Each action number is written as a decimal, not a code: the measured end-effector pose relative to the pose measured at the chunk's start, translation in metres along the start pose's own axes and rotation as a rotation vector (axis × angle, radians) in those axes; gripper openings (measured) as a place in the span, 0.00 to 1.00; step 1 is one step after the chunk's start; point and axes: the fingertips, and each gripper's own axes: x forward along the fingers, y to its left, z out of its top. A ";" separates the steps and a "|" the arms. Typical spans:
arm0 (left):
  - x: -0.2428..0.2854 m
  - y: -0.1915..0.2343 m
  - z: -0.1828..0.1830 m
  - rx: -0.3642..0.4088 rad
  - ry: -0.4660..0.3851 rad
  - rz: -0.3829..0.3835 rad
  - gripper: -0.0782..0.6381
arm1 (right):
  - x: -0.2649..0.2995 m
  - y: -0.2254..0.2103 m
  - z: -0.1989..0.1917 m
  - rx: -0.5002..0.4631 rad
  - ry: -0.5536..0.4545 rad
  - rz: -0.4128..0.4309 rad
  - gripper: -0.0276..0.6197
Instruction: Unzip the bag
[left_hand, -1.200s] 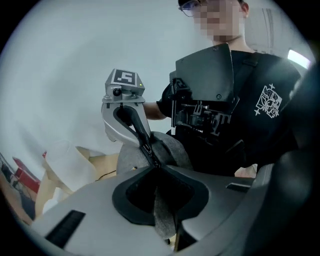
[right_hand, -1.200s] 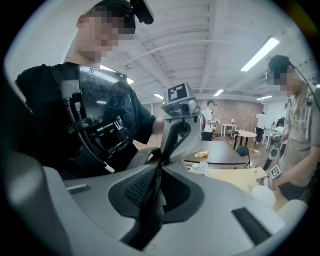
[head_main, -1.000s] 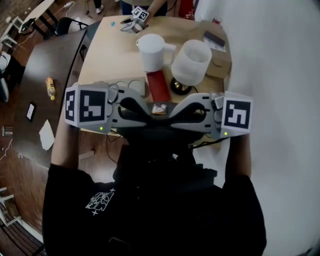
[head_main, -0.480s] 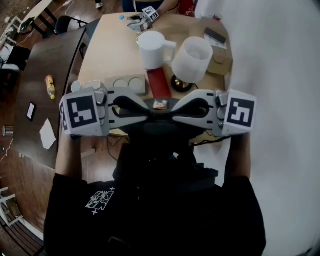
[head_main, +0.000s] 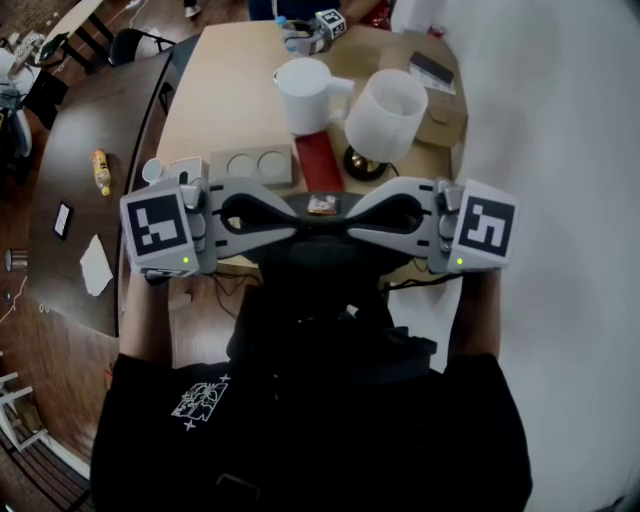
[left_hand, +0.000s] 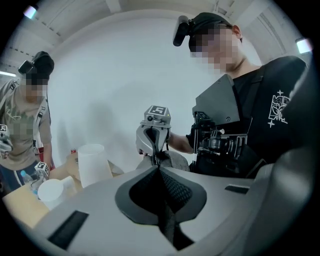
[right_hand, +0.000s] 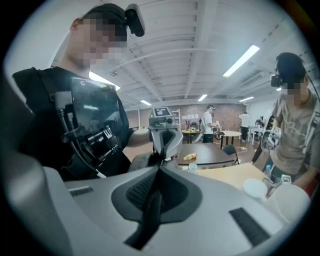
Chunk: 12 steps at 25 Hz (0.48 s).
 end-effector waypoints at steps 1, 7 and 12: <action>0.000 0.000 0.001 -0.001 -0.007 0.001 0.11 | 0.000 0.000 0.000 -0.005 -0.001 -0.003 0.07; -0.003 0.001 0.004 0.000 -0.045 0.006 0.11 | -0.003 0.000 0.000 -0.004 -0.015 -0.032 0.07; -0.007 0.005 0.005 0.006 -0.054 0.021 0.11 | -0.006 -0.003 0.002 -0.014 -0.016 -0.059 0.07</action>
